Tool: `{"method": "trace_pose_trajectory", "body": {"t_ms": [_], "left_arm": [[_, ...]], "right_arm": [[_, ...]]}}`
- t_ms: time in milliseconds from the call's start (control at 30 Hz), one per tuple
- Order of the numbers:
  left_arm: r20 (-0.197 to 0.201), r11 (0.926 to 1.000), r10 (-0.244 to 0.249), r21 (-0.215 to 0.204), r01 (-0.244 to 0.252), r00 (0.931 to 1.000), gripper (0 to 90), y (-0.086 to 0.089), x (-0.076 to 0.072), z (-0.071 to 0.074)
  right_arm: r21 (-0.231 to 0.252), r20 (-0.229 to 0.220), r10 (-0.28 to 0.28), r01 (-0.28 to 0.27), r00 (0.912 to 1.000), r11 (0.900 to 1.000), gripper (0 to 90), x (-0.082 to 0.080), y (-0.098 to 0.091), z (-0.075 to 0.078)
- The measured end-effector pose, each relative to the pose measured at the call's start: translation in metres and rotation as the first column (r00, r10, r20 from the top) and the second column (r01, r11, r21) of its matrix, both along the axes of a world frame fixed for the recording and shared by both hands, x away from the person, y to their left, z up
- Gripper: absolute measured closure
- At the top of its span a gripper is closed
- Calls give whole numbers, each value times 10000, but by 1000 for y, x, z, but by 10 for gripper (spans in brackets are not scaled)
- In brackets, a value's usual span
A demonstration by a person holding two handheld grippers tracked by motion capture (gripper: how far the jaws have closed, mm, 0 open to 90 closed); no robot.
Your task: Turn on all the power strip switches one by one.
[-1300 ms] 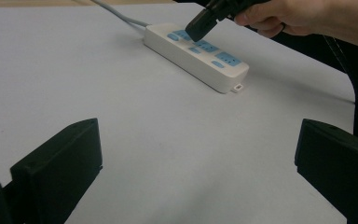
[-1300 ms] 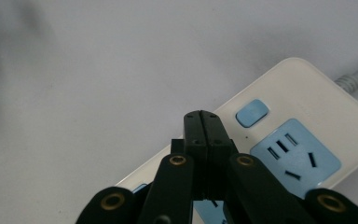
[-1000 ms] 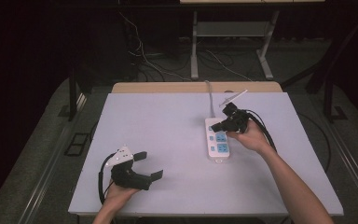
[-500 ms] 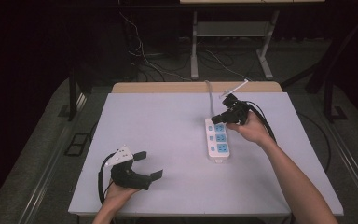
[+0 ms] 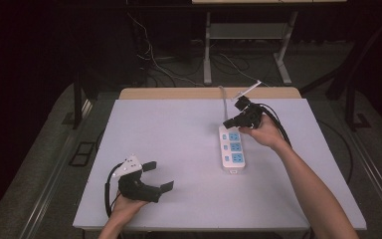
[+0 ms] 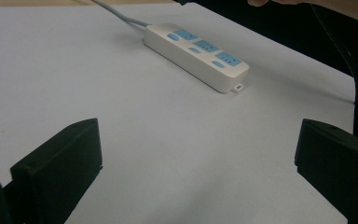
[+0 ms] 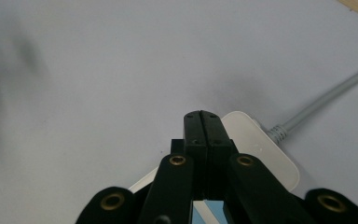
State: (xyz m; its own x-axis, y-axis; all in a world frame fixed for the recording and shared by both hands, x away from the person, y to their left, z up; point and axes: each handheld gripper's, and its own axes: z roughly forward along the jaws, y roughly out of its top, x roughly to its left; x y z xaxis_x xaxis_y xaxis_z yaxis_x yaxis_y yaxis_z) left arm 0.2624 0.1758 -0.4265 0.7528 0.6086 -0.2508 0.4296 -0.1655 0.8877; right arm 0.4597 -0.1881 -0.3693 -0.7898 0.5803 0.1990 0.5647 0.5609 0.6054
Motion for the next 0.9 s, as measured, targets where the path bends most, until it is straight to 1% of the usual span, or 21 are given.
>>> {"method": "trace_pose_trajectory", "body": {"t_ms": [167, 300, 900], "left_arm": [[8, 10000, -10, 3, 10, 10000, 0, 0, 0, 0], [17, 10000, -1, -2, 1, 10000, 0, 0, 0, 0], [26, 10000, 1, -16, -1, 10000, 0, 1, -1, 1]], "right_arm": [[-21, -72, -61, 61, 10000, 10000, 900, 4, 0, -4], [-175, -297, -39, 34, 9996, 9998, 900, 6, 3, -11], [-551, -712, 41, -81, 9975, 9984, 900, 9, 10, -29]]}}
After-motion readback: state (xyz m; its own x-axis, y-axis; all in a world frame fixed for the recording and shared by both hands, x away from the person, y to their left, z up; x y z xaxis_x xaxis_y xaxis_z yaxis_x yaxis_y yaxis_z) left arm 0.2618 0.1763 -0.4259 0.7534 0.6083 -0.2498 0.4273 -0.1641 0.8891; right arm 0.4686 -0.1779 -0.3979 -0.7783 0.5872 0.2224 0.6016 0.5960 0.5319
